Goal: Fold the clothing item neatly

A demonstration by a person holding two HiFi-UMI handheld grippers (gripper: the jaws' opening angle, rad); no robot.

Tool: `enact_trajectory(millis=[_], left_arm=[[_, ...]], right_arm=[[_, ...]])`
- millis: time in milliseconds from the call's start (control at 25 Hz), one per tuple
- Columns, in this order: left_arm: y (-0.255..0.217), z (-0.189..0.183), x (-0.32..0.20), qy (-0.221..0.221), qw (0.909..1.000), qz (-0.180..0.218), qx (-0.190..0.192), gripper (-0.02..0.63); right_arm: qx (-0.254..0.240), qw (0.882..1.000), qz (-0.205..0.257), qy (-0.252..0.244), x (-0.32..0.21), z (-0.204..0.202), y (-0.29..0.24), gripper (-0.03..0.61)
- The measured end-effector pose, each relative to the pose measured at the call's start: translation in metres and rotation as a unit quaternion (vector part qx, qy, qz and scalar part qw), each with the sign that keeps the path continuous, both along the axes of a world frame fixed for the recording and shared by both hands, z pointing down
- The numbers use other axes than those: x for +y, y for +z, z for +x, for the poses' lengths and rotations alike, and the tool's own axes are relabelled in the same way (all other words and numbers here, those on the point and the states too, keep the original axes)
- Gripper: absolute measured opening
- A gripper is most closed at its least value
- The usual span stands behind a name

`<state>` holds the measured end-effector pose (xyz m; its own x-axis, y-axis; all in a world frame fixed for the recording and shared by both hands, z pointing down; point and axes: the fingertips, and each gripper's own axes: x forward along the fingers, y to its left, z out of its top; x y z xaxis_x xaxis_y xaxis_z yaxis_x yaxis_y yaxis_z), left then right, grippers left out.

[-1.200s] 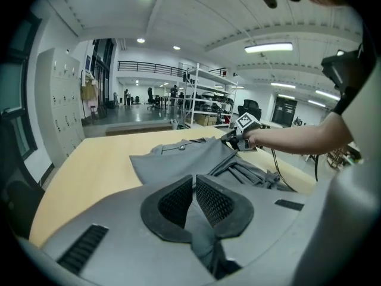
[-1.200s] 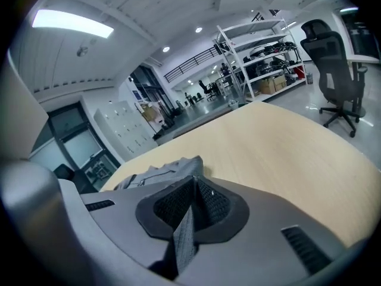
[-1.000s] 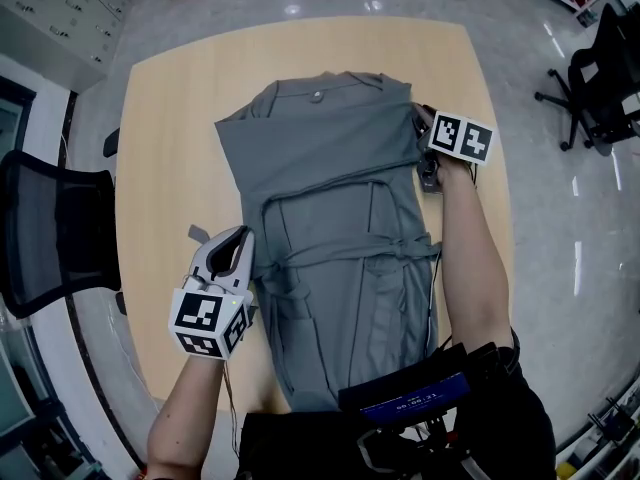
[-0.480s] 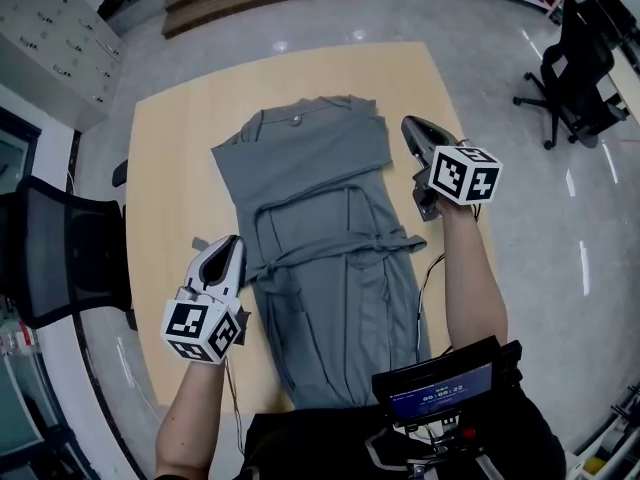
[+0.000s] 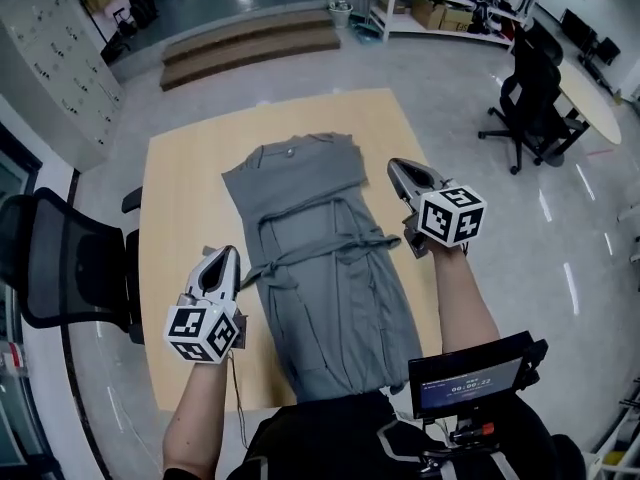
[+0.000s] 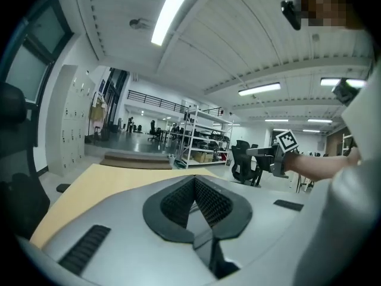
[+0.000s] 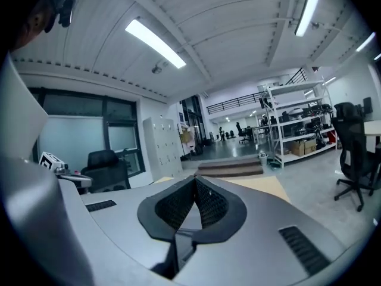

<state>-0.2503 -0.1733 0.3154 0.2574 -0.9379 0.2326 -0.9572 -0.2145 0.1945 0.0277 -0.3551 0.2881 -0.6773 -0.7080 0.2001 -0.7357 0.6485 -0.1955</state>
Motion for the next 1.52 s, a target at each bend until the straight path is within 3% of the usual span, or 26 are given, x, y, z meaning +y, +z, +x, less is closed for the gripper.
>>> enact_trajectory(millis=[200,360,600,840,1080,1240,1360,1440,1520], left_arm=[[-0.026,-0.003,0.050,0.035,0.9987,0.037,0.007,0.000],[-0.038,-0.009,0.086,0.041,0.9974,0.059,0.009,0.000],[-0.017,-0.010,0.149,0.041,0.9966,0.051,0.049,0.000],[-0.010,0.003,0.184,0.042,0.9962,0.059,0.049,0.000],[-0.015,0.034,0.208,0.039,0.9957,0.078,0.031,0.000],[0.000,0.061,0.217,0.027,0.9975,0.063,0.018,0.000],[0.032,0.082,0.236,0.015,0.9996,0.025,0.002,0.002],[0.060,0.095,0.256,0.008,0.9999,-0.009,-0.001,0.002],[0.089,0.107,0.275,0.003,0.9993,-0.038,0.002,0.002]], right_arm=[[0.009,1.000,0.026,0.010,0.071,0.000,-0.033,0.009],[-0.017,0.999,0.040,0.026,0.120,0.002,-0.050,0.009],[-0.012,0.999,0.033,0.038,0.203,0.020,-0.046,0.009],[0.014,0.999,0.026,0.040,0.247,0.049,-0.033,0.009],[0.031,0.999,0.034,0.005,0.273,0.071,-0.018,0.011],[0.038,0.998,0.029,-0.032,0.286,0.095,0.002,0.012],[0.054,0.996,-0.004,-0.075,0.303,0.116,0.041,0.023],[0.057,0.992,-0.041,-0.104,0.322,0.132,0.077,0.093],[0.057,0.987,-0.068,-0.134,0.341,0.144,0.108,0.124]])
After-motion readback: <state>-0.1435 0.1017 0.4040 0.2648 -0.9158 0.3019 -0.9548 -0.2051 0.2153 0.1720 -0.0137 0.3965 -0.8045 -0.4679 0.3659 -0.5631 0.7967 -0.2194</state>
